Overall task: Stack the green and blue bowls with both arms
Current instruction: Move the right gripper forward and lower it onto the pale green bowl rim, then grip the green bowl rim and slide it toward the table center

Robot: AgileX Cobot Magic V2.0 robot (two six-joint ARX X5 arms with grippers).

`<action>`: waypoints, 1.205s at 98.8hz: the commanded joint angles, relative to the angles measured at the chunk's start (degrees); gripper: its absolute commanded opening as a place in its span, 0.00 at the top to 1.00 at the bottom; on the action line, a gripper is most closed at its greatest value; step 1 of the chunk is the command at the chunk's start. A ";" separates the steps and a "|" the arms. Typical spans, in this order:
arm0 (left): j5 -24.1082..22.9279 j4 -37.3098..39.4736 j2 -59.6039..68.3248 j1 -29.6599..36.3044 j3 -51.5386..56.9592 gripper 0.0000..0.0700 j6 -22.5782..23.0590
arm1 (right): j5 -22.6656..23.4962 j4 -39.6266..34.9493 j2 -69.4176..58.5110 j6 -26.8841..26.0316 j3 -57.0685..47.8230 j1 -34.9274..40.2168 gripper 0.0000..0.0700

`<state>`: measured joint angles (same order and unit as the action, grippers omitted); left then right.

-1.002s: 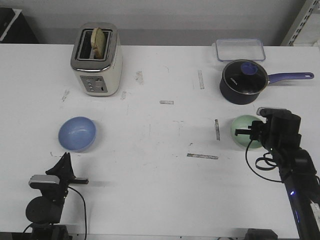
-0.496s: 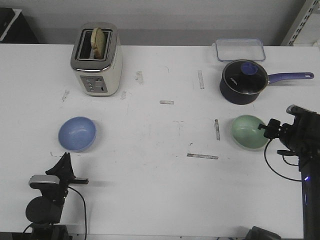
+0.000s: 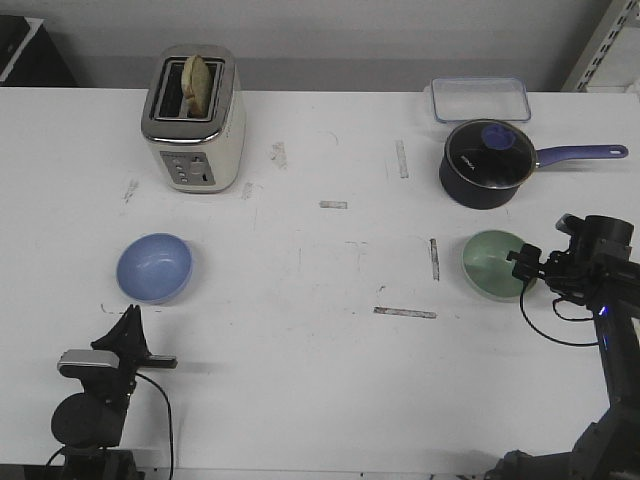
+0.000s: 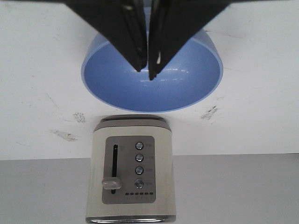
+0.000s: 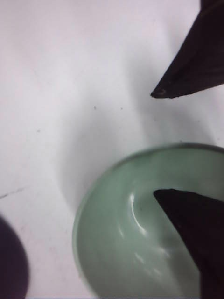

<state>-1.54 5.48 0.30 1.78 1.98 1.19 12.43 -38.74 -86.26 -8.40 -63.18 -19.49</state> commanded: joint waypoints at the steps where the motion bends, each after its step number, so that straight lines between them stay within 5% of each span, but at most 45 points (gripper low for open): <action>1: 0.07 0.57 -0.11 0.11 -1.27 1.00 0.74 | 0.17 0.70 -2.01 -0.59 -1.01 0.37 0.40; 13: 0.04 0.57 -0.11 0.11 -1.27 1.00 0.77 | -0.04 1.79 -3.08 -0.81 -0.98 1.05 0.45; 33: 0.07 0.57 -0.11 0.11 -1.27 1.00 0.74 | -0.42 3.15 -3.08 -1.29 -0.98 1.27 0.87; 44: 0.04 0.57 -0.11 0.11 -1.27 1.00 0.77 | -0.39 3.13 -3.04 -1.27 -0.98 1.27 0.99; 91: 0.04 0.57 -0.11 0.11 -1.27 1.00 0.74 | 2.60 1.55 3.08 -1.49 -1.01 2.91 0.99; 119: 0.07 0.57 -0.11 0.11 -1.27 1.00 0.77 | 6.14 2.38 4.55 -10.16 -0.98 11.98 0.99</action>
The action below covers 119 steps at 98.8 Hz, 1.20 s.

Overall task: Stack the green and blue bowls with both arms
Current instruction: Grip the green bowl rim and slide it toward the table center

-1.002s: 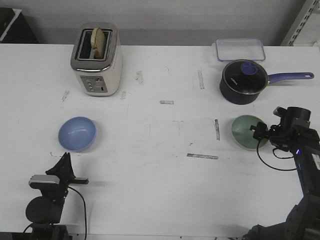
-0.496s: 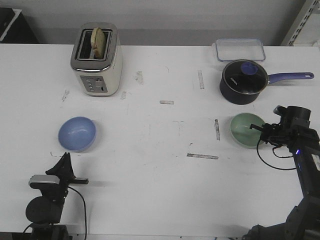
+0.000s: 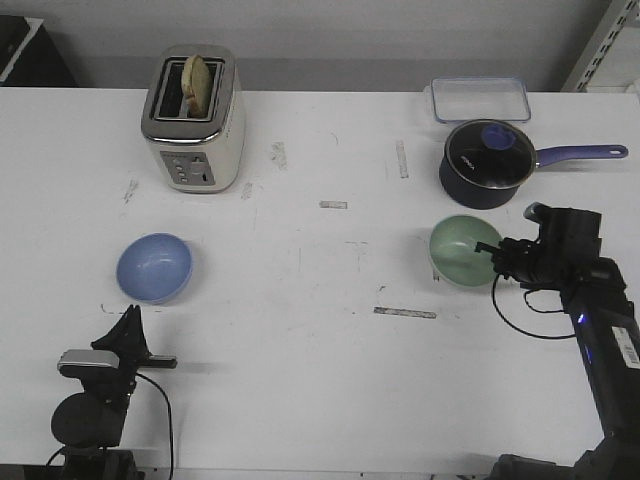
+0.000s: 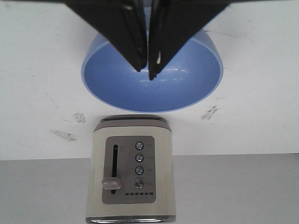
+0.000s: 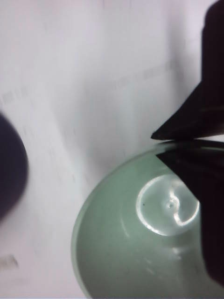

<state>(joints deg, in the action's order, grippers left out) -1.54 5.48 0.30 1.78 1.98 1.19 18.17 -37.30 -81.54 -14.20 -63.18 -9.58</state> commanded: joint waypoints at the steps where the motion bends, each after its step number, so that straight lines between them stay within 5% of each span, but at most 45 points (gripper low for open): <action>1: 0.07 0.57 -0.11 0.11 -1.27 1.00 0.77 | 0.42 1.07 -0.17 -4.66 -0.98 2.54 0.99; 22: 0.07 0.57 -0.11 0.11 -1.27 1.00 0.74 | -1.86 2.45 -0.26 -7.56 -0.94 14.73 0.99; 62: 0.04 0.57 -0.11 0.11 -1.27 1.00 0.74 | -13.68 9.03 -4.42 -24.72 -0.87 35.91 0.99; 84: 0.07 0.57 -0.11 0.11 -1.27 1.00 0.74 | -18.27 13.07 -8.39 -29.29 -0.87 40.57 0.99; 119: 0.07 0.57 -0.11 0.11 -1.27 1.00 0.77 | -18.40 13.35 -11.32 -29.94 -0.87 41.16 0.99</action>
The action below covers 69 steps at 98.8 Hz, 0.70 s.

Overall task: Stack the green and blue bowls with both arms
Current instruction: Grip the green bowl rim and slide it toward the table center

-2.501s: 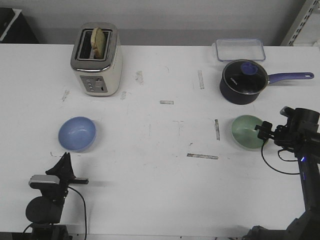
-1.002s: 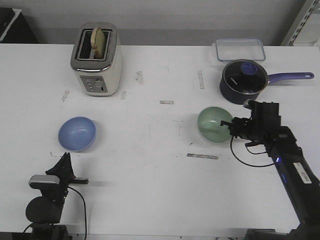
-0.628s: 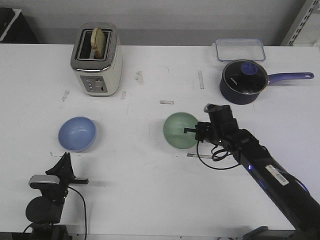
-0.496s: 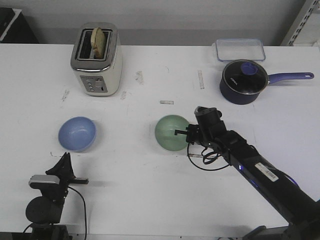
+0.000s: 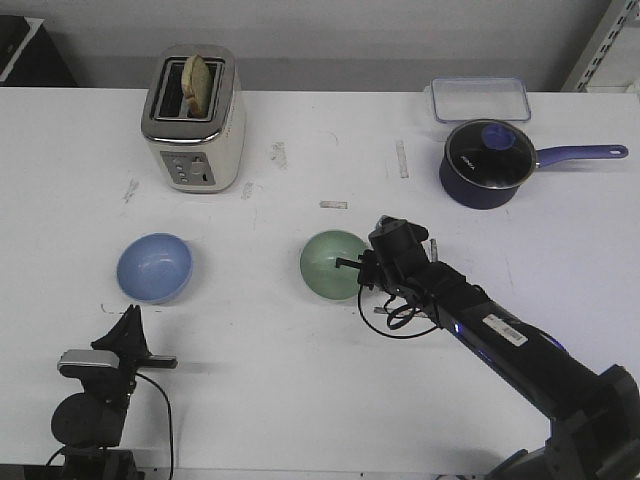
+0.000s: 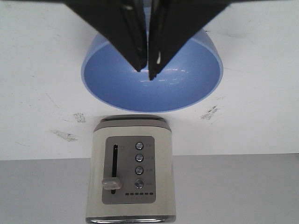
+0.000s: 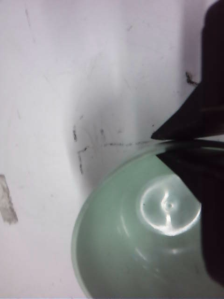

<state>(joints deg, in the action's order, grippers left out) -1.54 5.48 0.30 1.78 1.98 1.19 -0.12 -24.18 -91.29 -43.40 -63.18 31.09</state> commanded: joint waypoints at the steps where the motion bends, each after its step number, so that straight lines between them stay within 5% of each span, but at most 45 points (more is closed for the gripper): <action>1: 0.04 0.57 -0.11 0.11 -1.27 1.00 0.77 | -0.11 0.24 -1.57 -0.74 -0.87 0.48 0.99; 27: 0.04 0.57 -0.11 0.11 -1.27 1.00 0.74 | -0.11 0.15 -1.68 -0.72 -0.87 0.83 0.96; 40: 0.07 0.57 -0.11 0.11 -1.27 1.00 0.74 | -0.11 0.15 -1.68 -0.72 -0.87 0.83 0.79; 57: 0.07 0.57 -0.11 0.11 -1.27 1.00 0.77 | -0.07 0.17 -1.66 -0.57 -0.87 1.36 0.76; 69: 0.07 0.57 -0.11 0.11 -1.27 1.00 0.74 | -0.09 0.13 -0.77 0.17 -0.87 1.36 0.55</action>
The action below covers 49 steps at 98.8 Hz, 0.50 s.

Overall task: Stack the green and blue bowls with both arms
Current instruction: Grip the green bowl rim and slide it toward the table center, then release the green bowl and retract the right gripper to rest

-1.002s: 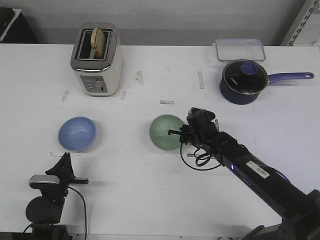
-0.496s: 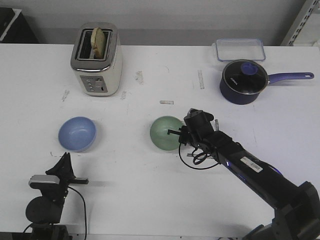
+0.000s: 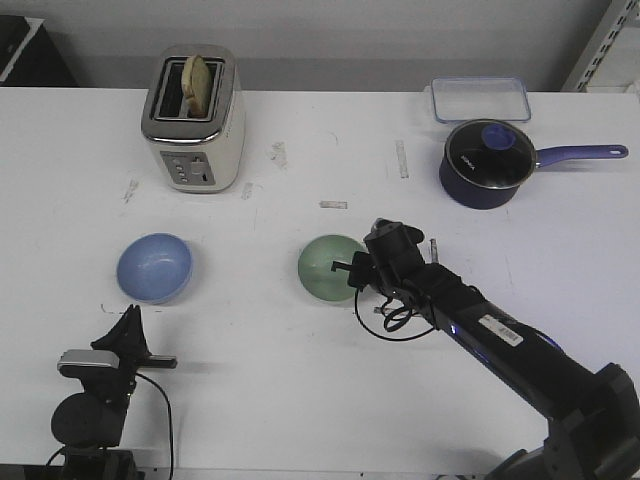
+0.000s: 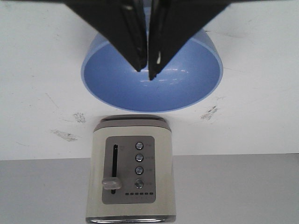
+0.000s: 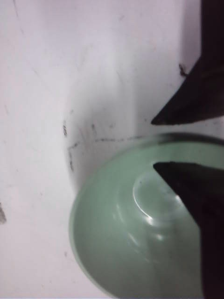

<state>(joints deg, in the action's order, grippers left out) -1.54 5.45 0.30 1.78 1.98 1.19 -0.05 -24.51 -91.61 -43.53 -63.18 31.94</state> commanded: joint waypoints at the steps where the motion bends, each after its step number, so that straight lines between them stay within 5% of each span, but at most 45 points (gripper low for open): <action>1: 0.04 0.59 -0.11 0.11 -1.27 1.00 0.74 | -0.17 0.46 -0.26 0.33 -0.87 0.50 0.54; 23: 0.07 0.59 -0.11 0.11 -1.27 1.00 0.77 | -0.74 0.52 4.90 6.91 -0.87 0.50 0.50; 49: 0.07 0.59 -0.11 0.11 -1.27 1.00 0.74 | -5.03 0.50 9.79 30.21 -0.87 -0.46 0.51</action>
<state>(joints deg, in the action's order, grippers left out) -1.52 5.48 0.30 1.78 1.98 1.19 -3.88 -24.36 -82.28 -25.15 -63.18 31.40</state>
